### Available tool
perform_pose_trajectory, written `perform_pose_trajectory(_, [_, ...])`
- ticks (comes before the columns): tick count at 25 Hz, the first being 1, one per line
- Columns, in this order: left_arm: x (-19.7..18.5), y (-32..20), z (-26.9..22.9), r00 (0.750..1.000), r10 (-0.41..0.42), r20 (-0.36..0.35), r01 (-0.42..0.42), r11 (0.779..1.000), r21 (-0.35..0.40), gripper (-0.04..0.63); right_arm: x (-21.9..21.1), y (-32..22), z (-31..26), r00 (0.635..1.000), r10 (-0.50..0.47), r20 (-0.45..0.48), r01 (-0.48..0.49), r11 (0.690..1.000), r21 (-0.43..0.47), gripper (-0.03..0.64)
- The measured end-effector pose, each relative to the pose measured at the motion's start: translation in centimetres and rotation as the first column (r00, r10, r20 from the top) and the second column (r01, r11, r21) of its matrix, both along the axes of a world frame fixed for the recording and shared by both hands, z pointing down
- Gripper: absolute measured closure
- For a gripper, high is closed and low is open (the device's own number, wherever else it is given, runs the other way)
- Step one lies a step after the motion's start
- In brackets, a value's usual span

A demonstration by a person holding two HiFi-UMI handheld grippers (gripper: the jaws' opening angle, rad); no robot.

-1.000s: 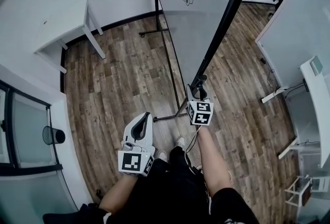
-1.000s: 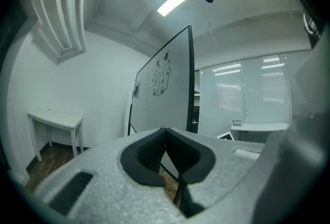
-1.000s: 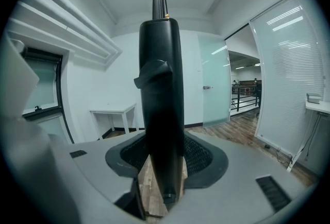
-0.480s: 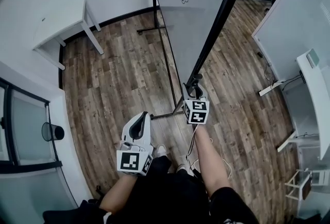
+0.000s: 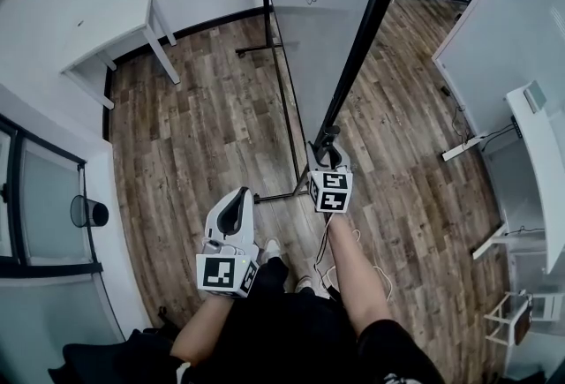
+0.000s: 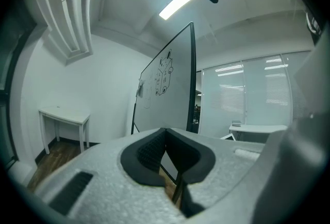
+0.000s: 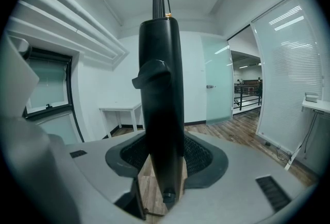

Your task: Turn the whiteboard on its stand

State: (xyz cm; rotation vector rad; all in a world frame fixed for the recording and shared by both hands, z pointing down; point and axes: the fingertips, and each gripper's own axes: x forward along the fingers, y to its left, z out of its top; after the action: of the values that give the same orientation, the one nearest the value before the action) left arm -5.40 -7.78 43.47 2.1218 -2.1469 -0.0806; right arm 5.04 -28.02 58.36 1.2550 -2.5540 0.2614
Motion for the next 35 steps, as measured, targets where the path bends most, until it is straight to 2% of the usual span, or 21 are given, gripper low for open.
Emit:
perform_pose_trajectory(26, [7.0, 11.5, 0.5, 0.996, -0.085, -0.008, 0.085, 0.996, 0.013, 0.583, 5.9, 11.3, 0.2, 0.999, -0.049, 0.007, 0.049, 0.999, 0.011, 0.420])
perform_pose_trajectory(35, [9.2, 14.2, 0.5, 0.996, -0.084, -0.005, 0.084, 0.996, 0.022, 0.583, 7.8, 14.2, 0.1, 0.998, -0.055, 0.012, 0.055, 0.998, 0.015, 0.420])
